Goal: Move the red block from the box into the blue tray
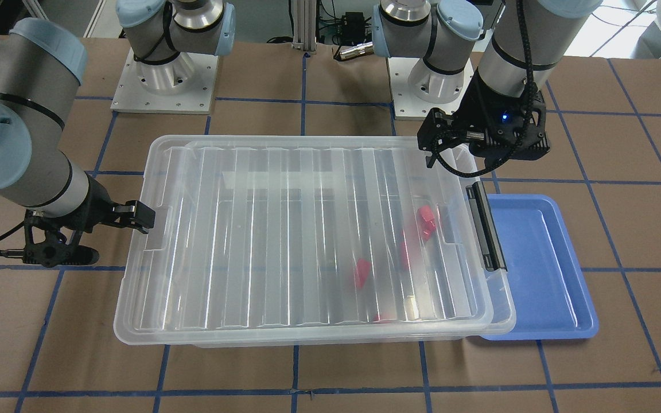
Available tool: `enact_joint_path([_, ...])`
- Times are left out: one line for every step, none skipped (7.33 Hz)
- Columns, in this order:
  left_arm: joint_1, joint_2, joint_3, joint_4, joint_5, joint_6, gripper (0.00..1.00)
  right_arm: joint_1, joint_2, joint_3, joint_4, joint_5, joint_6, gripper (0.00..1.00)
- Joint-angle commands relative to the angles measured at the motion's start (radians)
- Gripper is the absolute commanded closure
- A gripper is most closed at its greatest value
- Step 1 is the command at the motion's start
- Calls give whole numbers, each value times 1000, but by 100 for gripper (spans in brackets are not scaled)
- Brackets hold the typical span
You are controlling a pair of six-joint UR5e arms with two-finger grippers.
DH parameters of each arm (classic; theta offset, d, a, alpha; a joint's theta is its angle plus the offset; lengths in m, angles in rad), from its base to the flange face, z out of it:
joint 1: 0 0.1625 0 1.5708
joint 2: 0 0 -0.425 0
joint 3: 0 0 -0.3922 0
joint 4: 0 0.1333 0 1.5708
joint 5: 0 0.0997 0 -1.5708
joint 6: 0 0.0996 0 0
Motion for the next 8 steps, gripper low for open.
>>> enact_joint_path([0, 0, 3, -6, 1, 0, 0, -33, 0, -4, -2, -28, -38, 0])
enact_joint_path([0, 8, 5, -15, 1, 1, 0, -63, -1, -6, -1, -29, -46, 0])
enact_joint_path([-1, 3, 5, -14, 1, -2, 0, -91, -1, -7, -1, -29, -46, 0])
enact_joint_path([-5, -2, 3, -15, 3, -3, 0, -109, -3, -9, -1, -32, -46, 0])
enact_joint_path([-5, -3, 1, -23, 4, -6, 0, -126, -3, -12, -1, -56, -58, 0])
enact_joint_path([-6, -35, 0, -21, 3, -16, 0, -140, -1, -10, -9, -60, -116, 0])
enact_joint_path([-11, -34, 4, -9, 6, -13, 0, -162, -1, -10, -13, -60, -152, 0])
enact_joint_path([-11, -38, 1, -18, 9, -5, 0, -180, -1, -10, -13, -60, -178, 0])
